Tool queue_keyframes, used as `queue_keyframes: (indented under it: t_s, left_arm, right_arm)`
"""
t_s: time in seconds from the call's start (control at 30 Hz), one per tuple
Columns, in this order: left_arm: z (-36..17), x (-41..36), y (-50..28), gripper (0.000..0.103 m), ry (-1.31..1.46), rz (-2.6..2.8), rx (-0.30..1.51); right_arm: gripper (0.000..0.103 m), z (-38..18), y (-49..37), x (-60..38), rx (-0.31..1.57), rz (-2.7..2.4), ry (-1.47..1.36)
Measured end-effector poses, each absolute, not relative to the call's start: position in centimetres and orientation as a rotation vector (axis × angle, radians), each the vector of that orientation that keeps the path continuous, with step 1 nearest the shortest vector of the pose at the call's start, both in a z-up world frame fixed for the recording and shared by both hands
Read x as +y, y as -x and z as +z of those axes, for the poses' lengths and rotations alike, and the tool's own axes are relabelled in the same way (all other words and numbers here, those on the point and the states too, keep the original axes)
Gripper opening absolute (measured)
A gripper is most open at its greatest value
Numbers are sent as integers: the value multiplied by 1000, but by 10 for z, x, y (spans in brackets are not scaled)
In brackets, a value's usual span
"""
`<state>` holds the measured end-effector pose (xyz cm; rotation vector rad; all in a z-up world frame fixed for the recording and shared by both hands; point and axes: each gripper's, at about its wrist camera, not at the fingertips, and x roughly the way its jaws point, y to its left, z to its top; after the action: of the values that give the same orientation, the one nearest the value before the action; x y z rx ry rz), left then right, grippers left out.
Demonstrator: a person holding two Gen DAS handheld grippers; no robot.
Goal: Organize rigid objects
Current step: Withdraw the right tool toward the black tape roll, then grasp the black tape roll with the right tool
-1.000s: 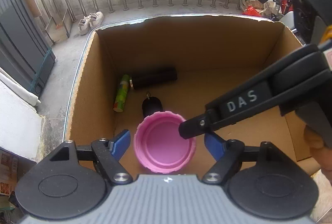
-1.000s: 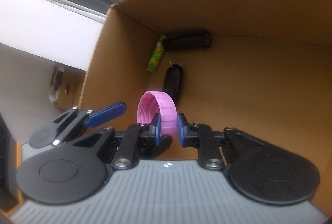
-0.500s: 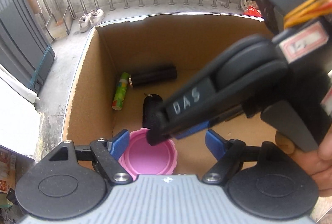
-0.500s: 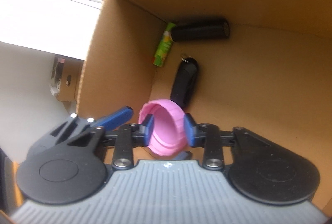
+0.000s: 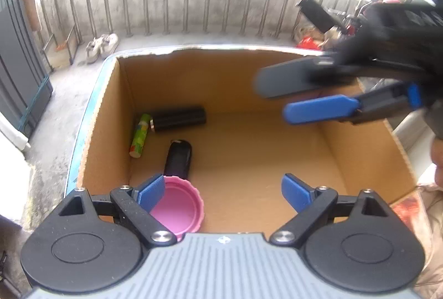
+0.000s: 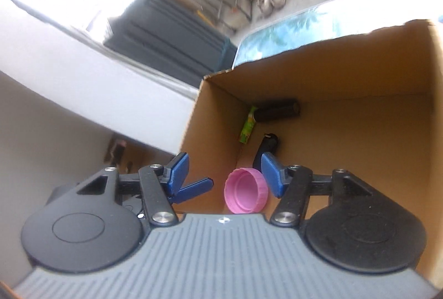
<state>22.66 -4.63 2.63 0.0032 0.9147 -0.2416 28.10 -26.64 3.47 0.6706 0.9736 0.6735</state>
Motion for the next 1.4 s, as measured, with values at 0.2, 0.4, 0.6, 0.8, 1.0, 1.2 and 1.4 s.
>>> queue_keyframes:
  t_s: [0.2,0.4,0.6,0.8,1.0,1.2,1.4]
  left_arm:
    - [46,-37,-191,92,45,-291,828]
    - [62,-24,-145,94,58,-327,746]
    - [50,-22,-103,96,17,-329,751]
    - [10,-41,-72,96,-68,-338,842]
    - [-21,-71,-58,96,-178,-378,868]
    - [-39,-98,-47,95,-280,-387,833]
    - [-48,-105,-50,85,-330,-381,855]
  right_arm:
    - [63,54,-193,-317,791,701,-778]
    - [75,51,-99,-345,681,656,-778]
    - [77,20,-32,-351,685,544,-750]
    - [77,-44,-16,-326,823,419,-738]
    - [74,-64,-21,-290,874,415,-643]
    - [61,-66,-38,-257,869,398,-504]
    - [49,-75,-47,-237,890,406,-434]
